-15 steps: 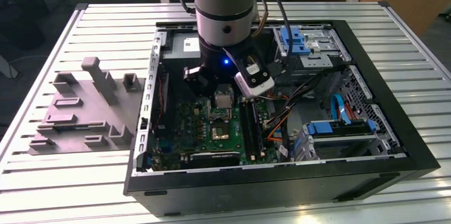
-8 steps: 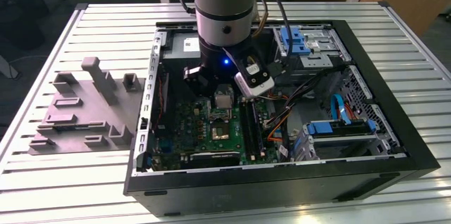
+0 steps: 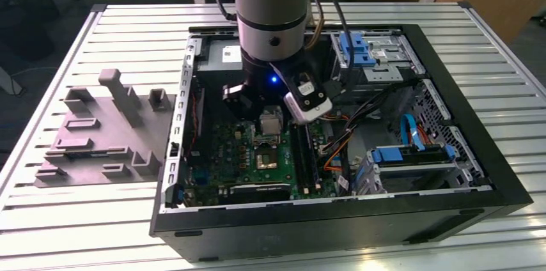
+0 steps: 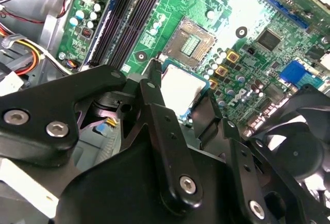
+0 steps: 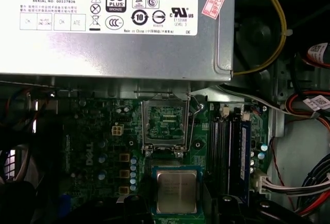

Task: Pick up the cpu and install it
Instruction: 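Place the cpu into insertion slot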

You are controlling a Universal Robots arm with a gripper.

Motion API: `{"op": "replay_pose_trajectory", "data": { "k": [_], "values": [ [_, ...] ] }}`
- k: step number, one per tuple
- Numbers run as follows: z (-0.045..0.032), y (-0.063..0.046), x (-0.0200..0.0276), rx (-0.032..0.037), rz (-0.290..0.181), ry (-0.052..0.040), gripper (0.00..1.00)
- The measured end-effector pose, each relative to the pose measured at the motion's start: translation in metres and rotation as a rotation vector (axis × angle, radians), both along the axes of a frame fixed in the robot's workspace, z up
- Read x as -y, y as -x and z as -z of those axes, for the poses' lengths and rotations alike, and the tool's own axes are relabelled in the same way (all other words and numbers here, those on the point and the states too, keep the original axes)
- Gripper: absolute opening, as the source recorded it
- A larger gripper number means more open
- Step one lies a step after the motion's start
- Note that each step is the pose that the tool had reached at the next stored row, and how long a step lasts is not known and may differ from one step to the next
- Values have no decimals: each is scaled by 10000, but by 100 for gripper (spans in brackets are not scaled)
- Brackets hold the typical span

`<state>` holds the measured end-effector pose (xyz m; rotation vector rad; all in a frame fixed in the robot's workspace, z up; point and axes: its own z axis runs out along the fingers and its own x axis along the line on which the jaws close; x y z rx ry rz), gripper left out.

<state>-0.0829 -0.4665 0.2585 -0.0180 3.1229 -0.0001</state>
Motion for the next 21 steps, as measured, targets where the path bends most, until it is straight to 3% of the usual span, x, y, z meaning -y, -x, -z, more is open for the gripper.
{"op": "replay_pose_trajectory", "data": {
  "k": [8,12,21],
  "values": [
    [104,1,25,-12,-2,4,47],
    [129,1,51,-12,-1,3,47],
    [145,1,54,-12,-1,3,47]
  ]
}}
